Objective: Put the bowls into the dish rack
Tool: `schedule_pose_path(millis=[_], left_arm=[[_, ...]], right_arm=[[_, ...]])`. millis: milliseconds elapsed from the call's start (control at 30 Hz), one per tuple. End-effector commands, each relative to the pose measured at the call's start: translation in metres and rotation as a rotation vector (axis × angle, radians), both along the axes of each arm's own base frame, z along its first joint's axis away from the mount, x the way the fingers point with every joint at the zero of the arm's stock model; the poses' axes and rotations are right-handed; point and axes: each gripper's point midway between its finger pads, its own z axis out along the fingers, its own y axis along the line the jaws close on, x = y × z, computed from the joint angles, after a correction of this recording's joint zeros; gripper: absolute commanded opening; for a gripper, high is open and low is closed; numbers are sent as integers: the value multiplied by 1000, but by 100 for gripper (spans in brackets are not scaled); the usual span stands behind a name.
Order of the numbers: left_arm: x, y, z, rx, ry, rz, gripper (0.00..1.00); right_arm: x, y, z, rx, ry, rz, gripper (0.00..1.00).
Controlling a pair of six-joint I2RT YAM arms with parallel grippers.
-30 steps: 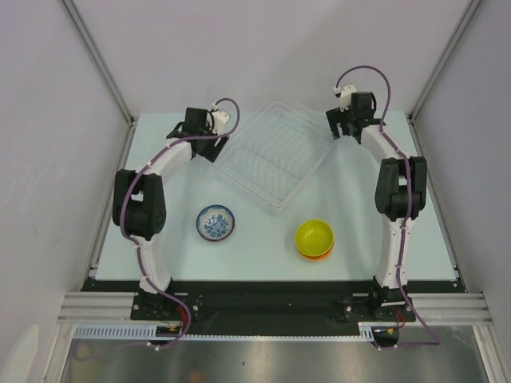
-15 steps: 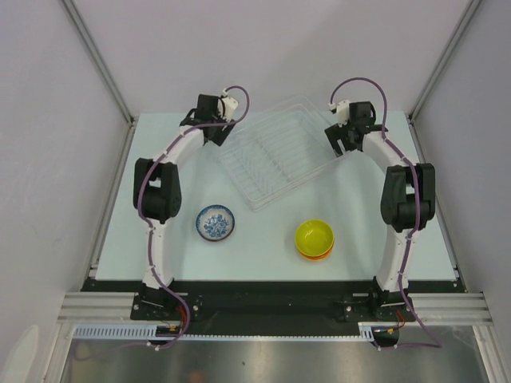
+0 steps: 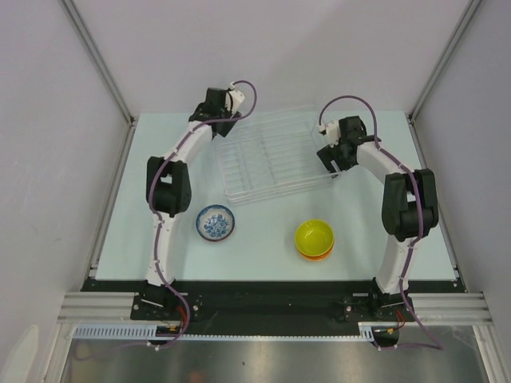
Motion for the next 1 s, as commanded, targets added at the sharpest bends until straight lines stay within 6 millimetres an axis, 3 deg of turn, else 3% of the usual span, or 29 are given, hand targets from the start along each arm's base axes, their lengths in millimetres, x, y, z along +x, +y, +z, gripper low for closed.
schedule_pose_path(millis=[0, 267, 500, 767, 967], left_arm=[[17, -1, 23, 12, -100, 31, 83], [22, -19, 26, 26, -143, 13, 86], [21, -25, 54, -25, -201, 22, 88], [5, -32, 83, -98, -238, -14, 91], [9, -36, 77, -12, -239, -3, 90]], right_arm=[[-18, 11, 31, 6, -29, 46, 95], [-29, 21, 38, 26, -16, 66, 95], [-25, 23, 49, 34, -46, 63, 96], [-26, 34, 61, 81, -58, 74, 96], [-40, 40, 62, 95, -30, 92, 95]])
